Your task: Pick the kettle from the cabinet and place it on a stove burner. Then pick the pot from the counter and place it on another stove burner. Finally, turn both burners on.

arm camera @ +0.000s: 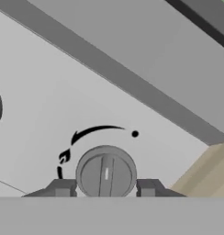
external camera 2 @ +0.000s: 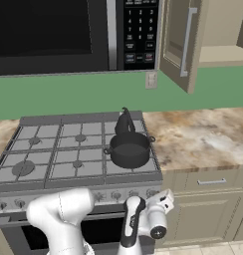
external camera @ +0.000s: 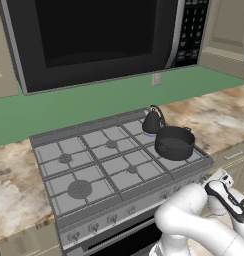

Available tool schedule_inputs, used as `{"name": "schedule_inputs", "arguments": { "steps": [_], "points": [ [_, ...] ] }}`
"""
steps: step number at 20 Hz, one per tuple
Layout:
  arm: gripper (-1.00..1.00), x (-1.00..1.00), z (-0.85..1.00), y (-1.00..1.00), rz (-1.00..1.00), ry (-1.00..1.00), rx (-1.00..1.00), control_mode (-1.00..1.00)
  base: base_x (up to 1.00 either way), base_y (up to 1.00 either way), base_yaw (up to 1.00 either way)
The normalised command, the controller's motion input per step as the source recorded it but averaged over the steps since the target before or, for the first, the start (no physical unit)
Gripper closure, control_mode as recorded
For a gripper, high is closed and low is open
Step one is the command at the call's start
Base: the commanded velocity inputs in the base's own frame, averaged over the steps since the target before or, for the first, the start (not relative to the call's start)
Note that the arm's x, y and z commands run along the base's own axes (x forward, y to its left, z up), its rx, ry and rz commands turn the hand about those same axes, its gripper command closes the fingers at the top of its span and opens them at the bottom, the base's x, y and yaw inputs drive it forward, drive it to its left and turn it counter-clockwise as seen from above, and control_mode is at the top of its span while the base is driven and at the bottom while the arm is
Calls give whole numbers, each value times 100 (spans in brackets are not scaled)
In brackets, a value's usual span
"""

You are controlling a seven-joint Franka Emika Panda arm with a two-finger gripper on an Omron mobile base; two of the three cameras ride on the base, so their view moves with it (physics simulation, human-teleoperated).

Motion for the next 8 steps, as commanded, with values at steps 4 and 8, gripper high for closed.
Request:
{"name": "schedule_inputs", "arguments": {
  "steps": [4, 8],
  "points": [
    [100, 0, 11, 0, 3, -1, -14, -100, 0, 0, 0],
    [100, -1, 15, -1, 3, -2, -15, -100, 0, 0, 0]
  ]
}}
